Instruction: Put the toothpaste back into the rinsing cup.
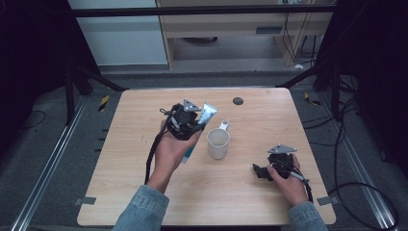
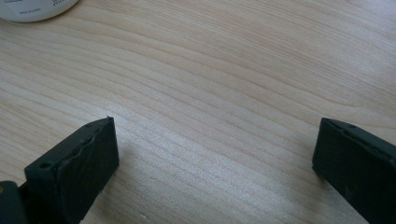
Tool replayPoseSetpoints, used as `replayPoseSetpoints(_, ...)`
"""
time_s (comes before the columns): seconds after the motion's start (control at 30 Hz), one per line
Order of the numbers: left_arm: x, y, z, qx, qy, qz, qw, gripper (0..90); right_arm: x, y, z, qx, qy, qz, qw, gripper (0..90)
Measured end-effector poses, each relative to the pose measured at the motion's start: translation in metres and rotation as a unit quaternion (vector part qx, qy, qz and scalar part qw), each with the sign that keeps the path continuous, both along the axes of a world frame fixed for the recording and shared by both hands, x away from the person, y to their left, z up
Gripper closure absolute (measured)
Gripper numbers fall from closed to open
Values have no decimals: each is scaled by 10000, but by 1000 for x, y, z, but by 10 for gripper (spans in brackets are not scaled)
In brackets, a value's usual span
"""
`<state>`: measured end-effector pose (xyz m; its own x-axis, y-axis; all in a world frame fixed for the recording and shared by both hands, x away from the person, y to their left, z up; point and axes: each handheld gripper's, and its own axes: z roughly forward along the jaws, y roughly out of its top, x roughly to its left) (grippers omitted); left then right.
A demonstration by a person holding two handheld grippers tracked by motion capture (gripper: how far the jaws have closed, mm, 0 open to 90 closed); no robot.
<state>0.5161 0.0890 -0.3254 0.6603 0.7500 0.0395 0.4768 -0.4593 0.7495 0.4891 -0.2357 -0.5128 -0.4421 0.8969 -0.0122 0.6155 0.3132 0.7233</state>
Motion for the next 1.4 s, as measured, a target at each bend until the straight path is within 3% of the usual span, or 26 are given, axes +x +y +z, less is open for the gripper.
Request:
replayPoseSetpoints(0.43, 7, -21, 16, 34, -355, 35, 9994, 779, 0, 0, 0, 5, 7, 0, 10000, 6)
replayPoseSetpoints(0.77, 16, -29, 17, 33, -566, 207, 9982, 779, 0, 0, 0, -3, 8, -3, 10000, 6)
replayPoseSetpoints(0.97, 20, -31, 15, 4, -591, 286, 9978, 779, 0, 0, 0, -1, 10, -3, 10000, 6)
replayPoseSetpoints(1.07, 21, -33, 15, -2, -727, 312, 9969, 779, 0, 0, 0, -5, 2, 4, 10000, 6)
replayPoseSetpoints(1.17, 21, -37, 15, -5, -1013, 279, 9945, 779, 0, 0, 0, 1, 8, 4, 10000, 5)
replayPoseSetpoints(1.4, 21, -44, 19, -29, -1177, 285, 9926, 779, 0, 0, 0, 1, 11, 11, 10000, 5)
